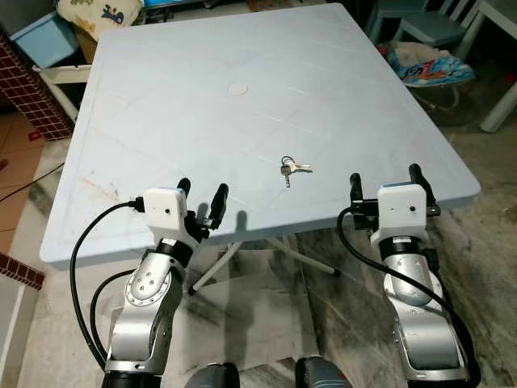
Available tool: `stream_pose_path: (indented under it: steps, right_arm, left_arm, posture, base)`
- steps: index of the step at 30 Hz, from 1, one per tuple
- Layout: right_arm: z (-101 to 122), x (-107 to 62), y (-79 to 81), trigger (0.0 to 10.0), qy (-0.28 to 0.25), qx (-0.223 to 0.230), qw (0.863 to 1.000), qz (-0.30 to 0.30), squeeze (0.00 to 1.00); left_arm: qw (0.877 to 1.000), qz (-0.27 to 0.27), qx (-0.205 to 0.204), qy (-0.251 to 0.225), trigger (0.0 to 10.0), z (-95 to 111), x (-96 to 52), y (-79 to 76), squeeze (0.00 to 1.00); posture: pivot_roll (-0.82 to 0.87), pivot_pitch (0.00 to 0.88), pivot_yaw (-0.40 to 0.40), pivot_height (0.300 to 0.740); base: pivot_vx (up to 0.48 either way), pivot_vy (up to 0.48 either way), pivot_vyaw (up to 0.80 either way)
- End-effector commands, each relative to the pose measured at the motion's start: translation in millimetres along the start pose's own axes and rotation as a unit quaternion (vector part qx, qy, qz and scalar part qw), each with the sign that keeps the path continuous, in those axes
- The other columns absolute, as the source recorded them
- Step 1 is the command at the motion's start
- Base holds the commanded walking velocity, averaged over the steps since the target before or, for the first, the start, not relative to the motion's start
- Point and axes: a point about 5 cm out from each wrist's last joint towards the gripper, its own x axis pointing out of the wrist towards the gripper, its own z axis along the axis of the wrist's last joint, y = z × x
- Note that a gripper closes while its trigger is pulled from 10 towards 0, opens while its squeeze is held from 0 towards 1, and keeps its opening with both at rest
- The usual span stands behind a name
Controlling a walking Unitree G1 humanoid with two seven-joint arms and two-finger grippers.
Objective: Hang keys on a hook
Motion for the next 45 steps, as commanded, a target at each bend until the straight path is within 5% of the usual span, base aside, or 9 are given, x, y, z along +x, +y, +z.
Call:
stream_pose_path:
  steps: [1,14,33,45]
  right_arm:
    - [6,0.5,6.7,10.0,-0.005,0.023,0.999,0.022,0.00]
    - [-1,19.6,17.1,10.0,0.038,0.051,0.996,0.056,0.00]
    - [4,28.1,17.5,10.0,0.025,0.060,0.996,0.057,0.00]
    - [7,47.7,25.9,10.0,0.023,0.067,0.995,0.072,0.00]
  left_arm:
    - [1.000,0.013,0.012,-0.003,10.0,2,-4.9,5.7,0.00]
    - [0.999,0.016,0.028,0.020,10.0,-3,-14.2,12.2,0.00]
    - [0.999,0.007,0.036,0.033,10.0,-2,-15.9,13.7,0.00]
    - [0.998,0.015,0.040,0.046,10.0,-6,-23.2,16.6,0.00]
  posture:
    - [-0.07,0.206,0.054,0.740]
    - [-0.04,0.233,0.087,0.740]
    - [-0.02,0.262,0.119,0.740]
    - [0.00,0.277,0.121,0.740]
  base:
    - [0.000,0.000,0.00]
    - [0.000,0.000,0.00]
    - [0.000,0.000,0.00]
    - [0.000,0.000,0.00]
